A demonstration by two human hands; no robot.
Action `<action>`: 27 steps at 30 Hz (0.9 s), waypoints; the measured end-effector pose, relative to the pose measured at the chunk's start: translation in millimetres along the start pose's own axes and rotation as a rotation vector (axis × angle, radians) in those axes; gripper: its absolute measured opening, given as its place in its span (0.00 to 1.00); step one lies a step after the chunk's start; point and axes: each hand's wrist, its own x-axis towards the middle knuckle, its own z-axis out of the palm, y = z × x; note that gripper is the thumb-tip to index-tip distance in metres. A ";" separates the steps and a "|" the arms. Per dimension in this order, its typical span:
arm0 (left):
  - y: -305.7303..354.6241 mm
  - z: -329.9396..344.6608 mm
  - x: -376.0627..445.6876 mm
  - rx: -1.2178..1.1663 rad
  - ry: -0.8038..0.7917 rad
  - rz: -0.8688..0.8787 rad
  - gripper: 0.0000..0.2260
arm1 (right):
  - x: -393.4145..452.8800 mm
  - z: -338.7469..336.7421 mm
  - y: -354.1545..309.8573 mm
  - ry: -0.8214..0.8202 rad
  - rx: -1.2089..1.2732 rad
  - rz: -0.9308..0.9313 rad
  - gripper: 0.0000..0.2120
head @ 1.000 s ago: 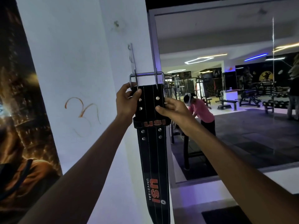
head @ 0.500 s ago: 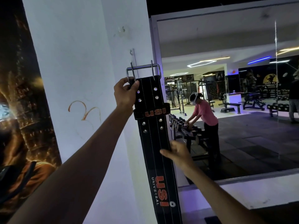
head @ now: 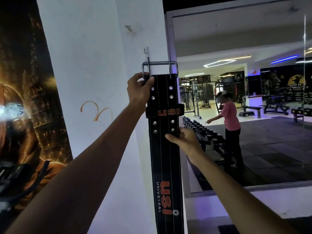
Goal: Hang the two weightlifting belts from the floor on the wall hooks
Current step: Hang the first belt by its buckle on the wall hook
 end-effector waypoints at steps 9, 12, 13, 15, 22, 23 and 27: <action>-5.9 -14.8 4.8 -0.032 0.040 -0.042 0.08 | -88.2 4.8 135.4 -0.223 -0.117 0.331 0.31; -6.0 -16.5 7.3 -0.025 0.039 -0.033 0.08 | -61.3 4.9 91.3 -0.192 -0.120 0.273 0.28; -6.1 -16.9 8.7 -0.027 0.038 -0.027 0.07 | -45.3 3.7 67.9 -0.155 -0.103 0.207 0.28; -6.1 -17.8 10.3 -0.032 0.037 -0.019 0.07 | -6.7 0.0 20.1 -0.032 -0.041 0.095 0.29; -12.0 -14.2 11.9 -0.070 0.021 -0.004 0.06 | 96.2 11.9 -112.9 0.123 0.063 -0.127 0.15; -12.6 -13.2 11.8 -0.074 0.011 -0.003 0.06 | 103.0 14.4 -118.8 0.151 0.045 -0.123 0.13; -14.4 -20.2 12.8 -0.074 -0.019 -0.014 0.10 | 116.3 19.3 -127.3 0.215 0.068 -0.128 0.09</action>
